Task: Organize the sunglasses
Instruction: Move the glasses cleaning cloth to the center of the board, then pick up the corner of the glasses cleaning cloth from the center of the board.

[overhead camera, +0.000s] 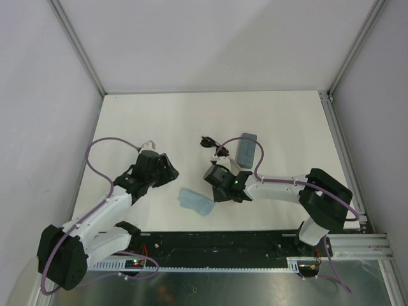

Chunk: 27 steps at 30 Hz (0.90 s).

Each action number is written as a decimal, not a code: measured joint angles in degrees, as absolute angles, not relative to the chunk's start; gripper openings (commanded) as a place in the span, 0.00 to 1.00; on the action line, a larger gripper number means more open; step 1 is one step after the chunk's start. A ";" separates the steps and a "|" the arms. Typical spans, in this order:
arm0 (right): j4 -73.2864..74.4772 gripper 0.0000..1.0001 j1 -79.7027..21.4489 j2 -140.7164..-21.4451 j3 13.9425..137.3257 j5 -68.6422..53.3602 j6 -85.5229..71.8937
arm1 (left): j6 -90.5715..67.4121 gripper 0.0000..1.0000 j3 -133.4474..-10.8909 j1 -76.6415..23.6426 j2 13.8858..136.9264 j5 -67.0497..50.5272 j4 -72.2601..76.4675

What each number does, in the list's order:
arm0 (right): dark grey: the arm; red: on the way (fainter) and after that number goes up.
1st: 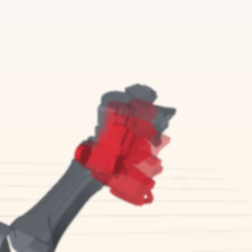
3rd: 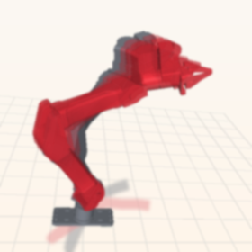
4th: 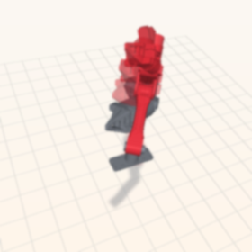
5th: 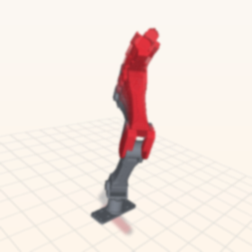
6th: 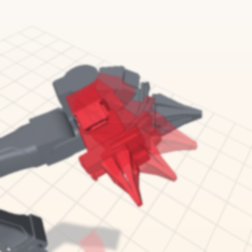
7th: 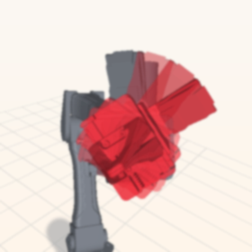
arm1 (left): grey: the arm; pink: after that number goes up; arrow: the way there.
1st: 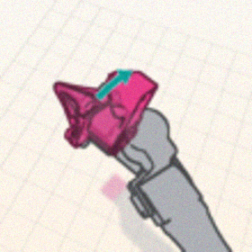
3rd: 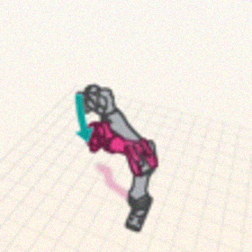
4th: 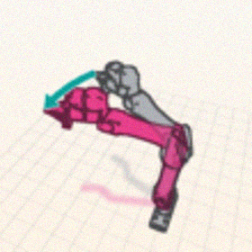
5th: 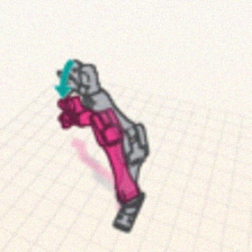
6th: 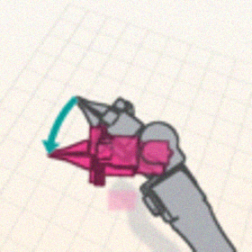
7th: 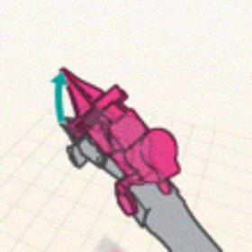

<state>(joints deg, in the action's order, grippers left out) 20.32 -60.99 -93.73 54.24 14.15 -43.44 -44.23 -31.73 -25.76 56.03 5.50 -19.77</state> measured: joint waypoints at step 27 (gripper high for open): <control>20.25 0.00 -59.96 -95.13 54.28 10.92 -40.47 | -33.85 0.60 -31.73 -26.11 64.40 -7.27 -10.76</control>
<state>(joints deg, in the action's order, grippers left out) 20.25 -59.96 -95.13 54.28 10.92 -40.47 -33.85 -31.73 -26.11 64.40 -7.27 -10.76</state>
